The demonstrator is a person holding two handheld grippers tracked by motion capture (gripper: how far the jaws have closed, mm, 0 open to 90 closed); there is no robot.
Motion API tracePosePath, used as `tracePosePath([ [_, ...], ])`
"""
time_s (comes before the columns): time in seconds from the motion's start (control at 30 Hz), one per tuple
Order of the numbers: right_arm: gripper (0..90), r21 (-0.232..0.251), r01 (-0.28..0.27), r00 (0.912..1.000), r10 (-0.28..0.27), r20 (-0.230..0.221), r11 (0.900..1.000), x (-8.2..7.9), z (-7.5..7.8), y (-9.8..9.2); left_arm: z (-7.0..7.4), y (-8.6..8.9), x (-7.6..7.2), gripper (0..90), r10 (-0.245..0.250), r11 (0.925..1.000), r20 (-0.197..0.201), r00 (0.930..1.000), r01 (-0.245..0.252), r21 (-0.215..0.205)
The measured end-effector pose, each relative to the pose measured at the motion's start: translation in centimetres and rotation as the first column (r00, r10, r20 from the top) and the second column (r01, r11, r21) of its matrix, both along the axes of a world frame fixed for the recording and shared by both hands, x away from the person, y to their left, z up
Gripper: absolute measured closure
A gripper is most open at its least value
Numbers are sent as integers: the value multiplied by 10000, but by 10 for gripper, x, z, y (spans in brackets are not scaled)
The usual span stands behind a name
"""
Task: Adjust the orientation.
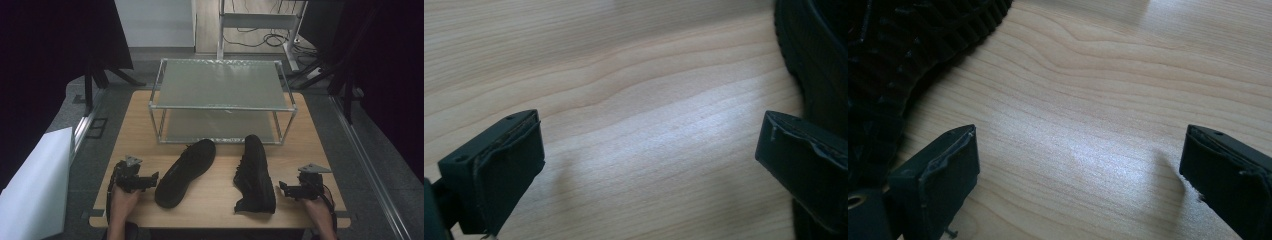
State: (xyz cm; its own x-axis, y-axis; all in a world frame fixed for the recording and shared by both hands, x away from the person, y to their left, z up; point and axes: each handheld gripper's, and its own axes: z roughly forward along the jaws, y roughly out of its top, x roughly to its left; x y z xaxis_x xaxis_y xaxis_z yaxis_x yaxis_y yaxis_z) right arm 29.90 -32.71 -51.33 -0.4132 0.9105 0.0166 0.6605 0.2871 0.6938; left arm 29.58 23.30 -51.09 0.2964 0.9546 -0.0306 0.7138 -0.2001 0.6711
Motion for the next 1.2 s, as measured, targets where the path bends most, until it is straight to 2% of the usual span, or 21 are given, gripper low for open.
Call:
tracePosePath([
  [0.13, 33, 21, -16, 10000, 16, -3, 10000, 0, 0, 0, -1, -8, 0, 0, -468, 9989, -225, 9987, 467, -44],
  [0.33, 35, 27, -30, 10000, 30, -5, 10000, 0, 0, 0, 2, -19, -6, 13, -716, 9973, -143, 9973, 719, 179],
  [0.5, 35, 51, -34, 10000, 34, 3, 10000, 0, 0, 0, 3, -30, -11, 13, -1195, 9924, -203, 9926, 1201, 278],
  [0.7, 35, 68, -43, 10000, 43, 1, 10000, 1, 0, 0, 2, -48, -15, 12, -1945, 9807, -398, 9801, 1952, 125],
  [0.77, 36, 64, -48, 10000, 48, 6, 10000, 1, 0, 0, 1, -56, -16, 11, -2152, 9760, -420, 9757, 2163, 237],
  [0.87, 36, 82, -66, 10000, 66, -7, 9999, 1, 0, 0, 1, -61, -16, 11, -2279, 9727, -402, 9728, 2294, 355],
  [1.2, 38, 98, -100, 9999, 100, -12, 9999, 1, 0, 1, 0, -82, -19, 10, -3064, 9513, -367, 9512, 3073, 232],
])
